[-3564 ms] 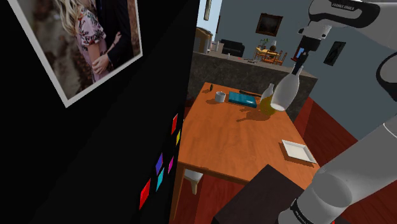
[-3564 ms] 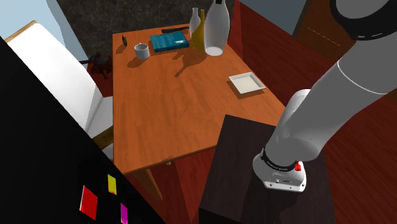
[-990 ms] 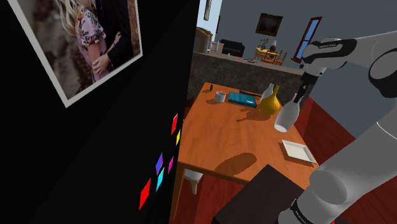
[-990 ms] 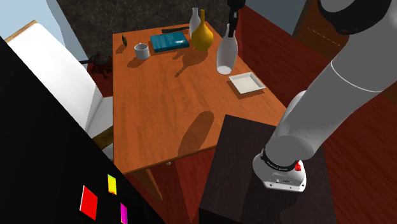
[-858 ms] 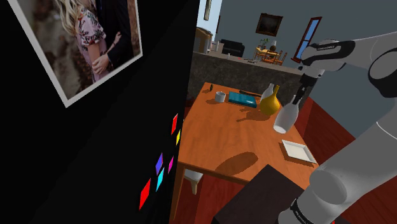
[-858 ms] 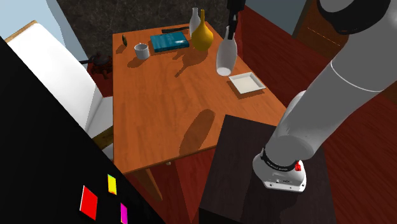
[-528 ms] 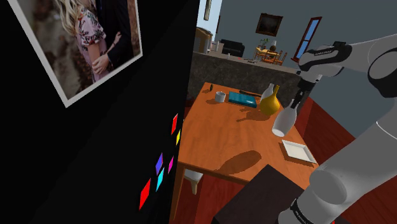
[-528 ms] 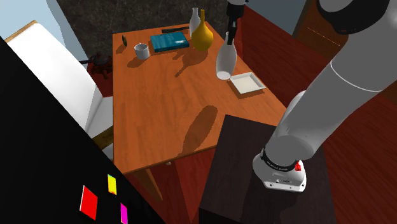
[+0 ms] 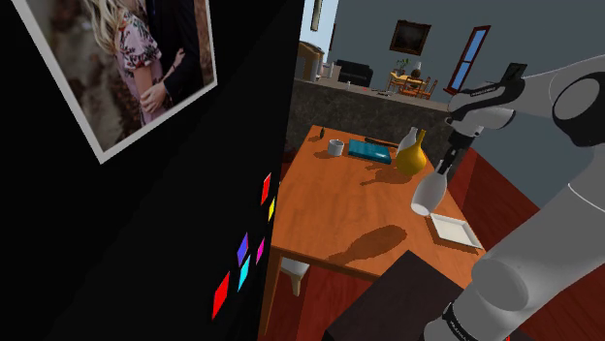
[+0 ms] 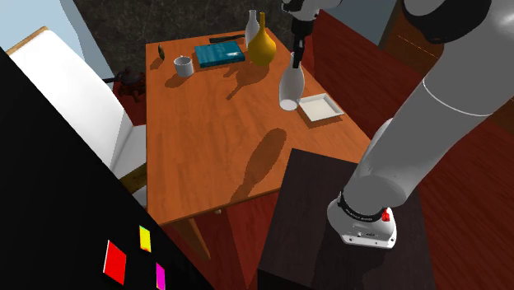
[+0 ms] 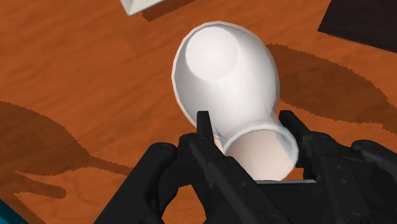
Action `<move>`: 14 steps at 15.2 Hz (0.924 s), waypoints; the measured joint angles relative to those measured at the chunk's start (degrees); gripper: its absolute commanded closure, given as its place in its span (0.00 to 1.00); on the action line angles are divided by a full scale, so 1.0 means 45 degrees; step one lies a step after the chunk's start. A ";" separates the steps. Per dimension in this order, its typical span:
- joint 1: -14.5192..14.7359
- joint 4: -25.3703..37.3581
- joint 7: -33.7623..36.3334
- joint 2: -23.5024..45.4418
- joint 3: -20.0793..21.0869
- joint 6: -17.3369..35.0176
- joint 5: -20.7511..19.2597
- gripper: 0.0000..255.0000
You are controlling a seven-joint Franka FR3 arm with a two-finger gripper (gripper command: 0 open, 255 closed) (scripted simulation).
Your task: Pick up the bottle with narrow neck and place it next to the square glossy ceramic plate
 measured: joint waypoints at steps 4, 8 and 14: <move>0.0001 -0.0441 -0.0150 0.0275 -0.0059 0.0660 0.0186 1.00; -0.0022 -0.0926 -0.0376 0.0572 -0.0139 0.1378 0.0400 1.00; -0.0010 -0.1378 -0.0643 0.1064 -0.0175 0.2213 0.0786 1.00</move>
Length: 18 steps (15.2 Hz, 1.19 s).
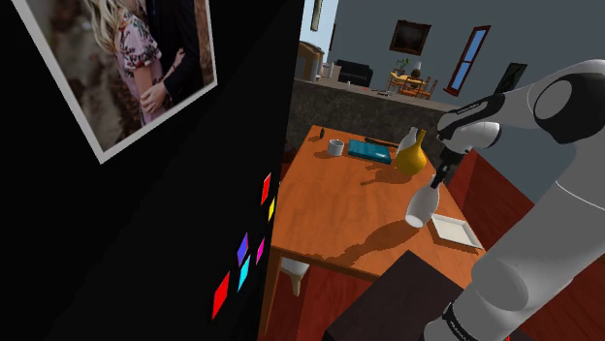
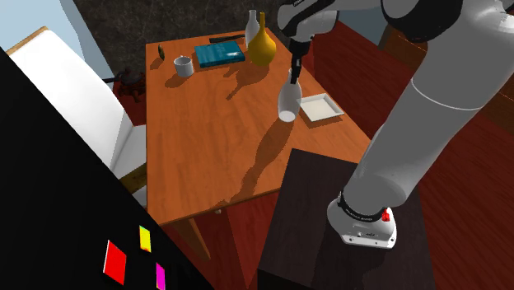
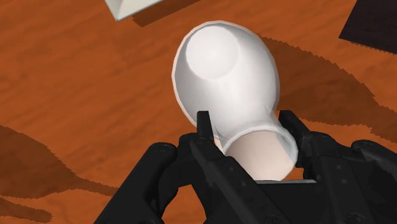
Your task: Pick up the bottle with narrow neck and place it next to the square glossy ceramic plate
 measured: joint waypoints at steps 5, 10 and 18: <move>-0.0008 -0.0032 -0.0045 0.0050 -0.0010 0.0075 0.0043 1.00; -0.0008 -0.0030 -0.0046 0.0048 -0.0010 0.0078 0.0044 0.00; -0.0024 0.0739 0.0411 -0.0835 0.0056 -0.1366 -0.0626 0.00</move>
